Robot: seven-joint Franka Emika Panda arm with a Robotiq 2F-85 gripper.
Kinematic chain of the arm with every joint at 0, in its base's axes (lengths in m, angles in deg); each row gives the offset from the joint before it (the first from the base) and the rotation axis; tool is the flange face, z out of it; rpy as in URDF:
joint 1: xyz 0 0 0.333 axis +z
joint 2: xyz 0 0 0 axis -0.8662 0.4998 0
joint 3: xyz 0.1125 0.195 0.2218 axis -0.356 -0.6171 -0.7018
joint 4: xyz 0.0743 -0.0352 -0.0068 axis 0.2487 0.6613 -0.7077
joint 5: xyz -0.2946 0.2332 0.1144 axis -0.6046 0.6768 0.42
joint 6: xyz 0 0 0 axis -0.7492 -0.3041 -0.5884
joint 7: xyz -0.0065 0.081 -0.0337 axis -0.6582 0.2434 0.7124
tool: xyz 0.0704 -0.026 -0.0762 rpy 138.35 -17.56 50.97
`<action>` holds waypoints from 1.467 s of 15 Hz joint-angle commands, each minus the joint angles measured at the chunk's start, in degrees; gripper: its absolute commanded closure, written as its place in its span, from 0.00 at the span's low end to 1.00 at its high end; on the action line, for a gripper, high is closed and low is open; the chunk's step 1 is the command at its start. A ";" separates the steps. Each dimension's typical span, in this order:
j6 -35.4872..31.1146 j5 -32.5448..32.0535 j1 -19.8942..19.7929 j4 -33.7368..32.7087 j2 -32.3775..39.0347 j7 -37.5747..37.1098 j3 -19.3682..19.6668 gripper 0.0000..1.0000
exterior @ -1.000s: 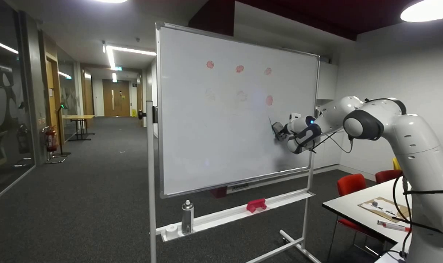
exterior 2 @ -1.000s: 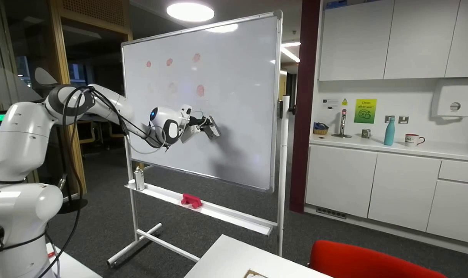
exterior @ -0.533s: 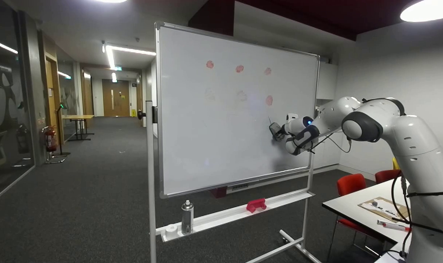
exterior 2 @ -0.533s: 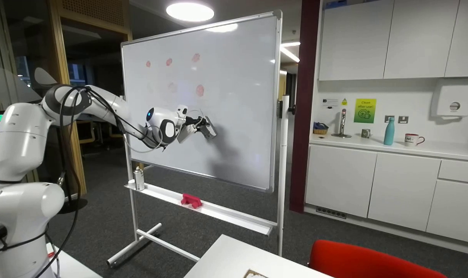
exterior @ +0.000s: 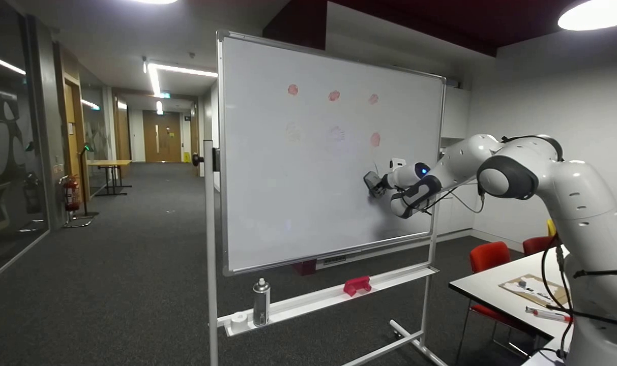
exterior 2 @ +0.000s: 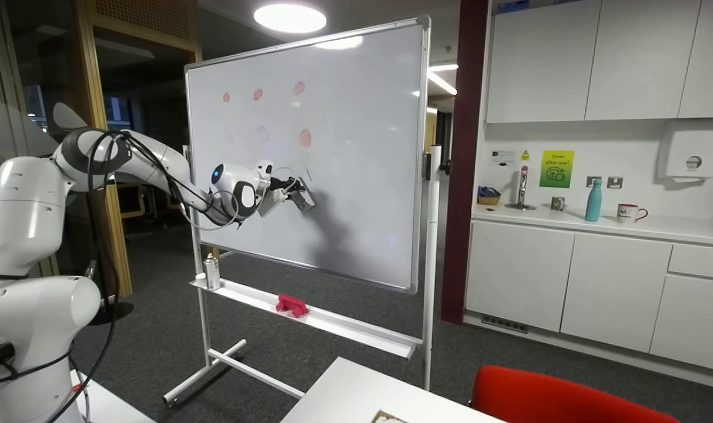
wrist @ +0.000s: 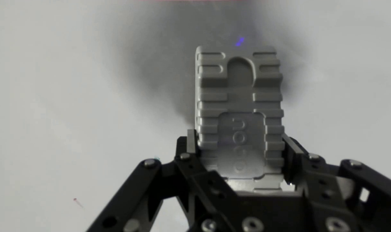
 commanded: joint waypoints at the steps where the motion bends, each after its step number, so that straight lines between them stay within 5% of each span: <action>1: 1.29 0.92 -0.20 -2.68 0.18 -0.55 1.27 0.65; 13: 3.97 1.03 -4.02 -7.40 -3.52 -3.63 2.64 0.65; 22: 0.70 0.74 -0.39 -3.92 1.24 -2.37 3.66 0.65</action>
